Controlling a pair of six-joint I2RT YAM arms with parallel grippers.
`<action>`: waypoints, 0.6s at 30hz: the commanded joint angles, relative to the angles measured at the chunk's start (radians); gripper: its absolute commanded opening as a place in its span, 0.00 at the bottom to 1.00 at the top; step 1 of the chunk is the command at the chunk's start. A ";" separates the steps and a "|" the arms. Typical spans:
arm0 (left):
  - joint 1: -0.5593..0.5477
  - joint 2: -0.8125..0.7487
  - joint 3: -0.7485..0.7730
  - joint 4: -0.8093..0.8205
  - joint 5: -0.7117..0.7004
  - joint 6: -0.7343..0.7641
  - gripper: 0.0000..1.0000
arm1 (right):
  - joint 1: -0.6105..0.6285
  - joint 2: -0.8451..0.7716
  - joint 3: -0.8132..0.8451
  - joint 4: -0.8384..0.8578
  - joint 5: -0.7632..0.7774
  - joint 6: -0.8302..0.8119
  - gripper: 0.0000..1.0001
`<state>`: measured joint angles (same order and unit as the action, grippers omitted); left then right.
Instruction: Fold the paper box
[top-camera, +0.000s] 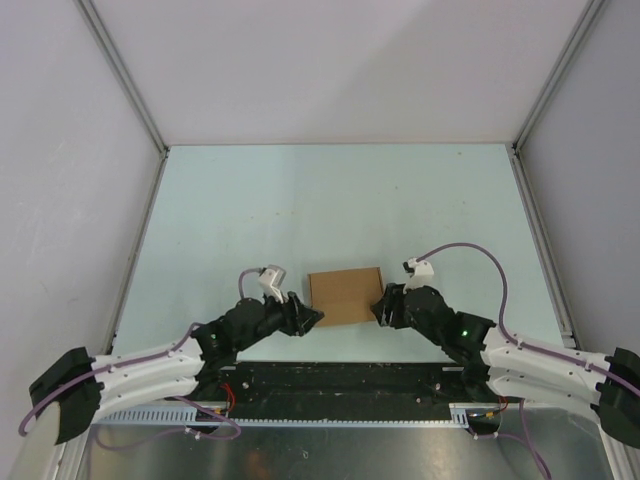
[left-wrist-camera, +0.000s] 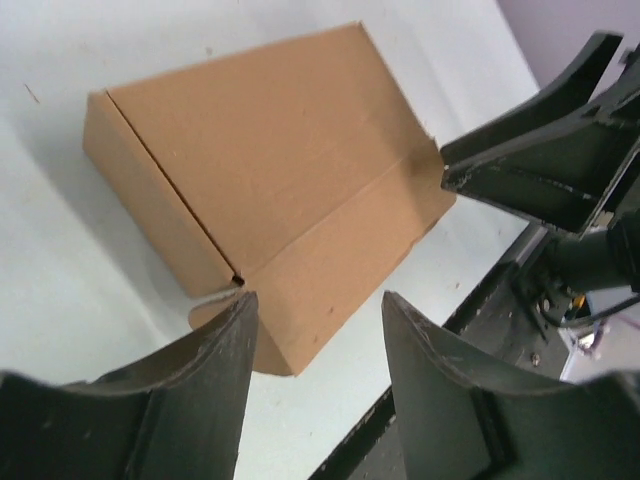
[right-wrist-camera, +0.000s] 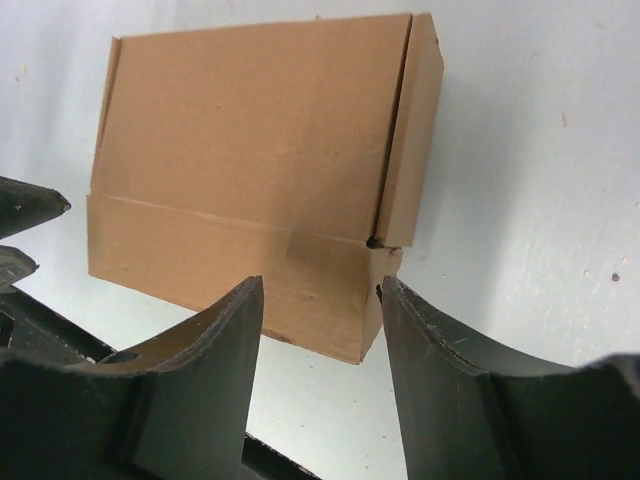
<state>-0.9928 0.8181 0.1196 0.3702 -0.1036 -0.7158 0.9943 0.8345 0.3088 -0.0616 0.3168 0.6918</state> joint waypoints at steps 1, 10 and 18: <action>-0.003 -0.085 0.008 -0.092 -0.051 0.021 0.59 | -0.008 -0.058 0.003 -0.029 0.048 -0.009 0.57; -0.003 -0.152 0.002 -0.165 -0.064 0.007 0.59 | -0.008 -0.075 0.003 -0.037 0.042 -0.008 0.56; -0.004 -0.071 0.026 -0.128 -0.016 -0.013 0.64 | -0.008 -0.035 0.003 -0.024 0.030 -0.005 0.55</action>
<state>-0.9928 0.7166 0.1196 0.2138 -0.1497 -0.7101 0.9871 0.7841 0.3088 -0.1001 0.3325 0.6857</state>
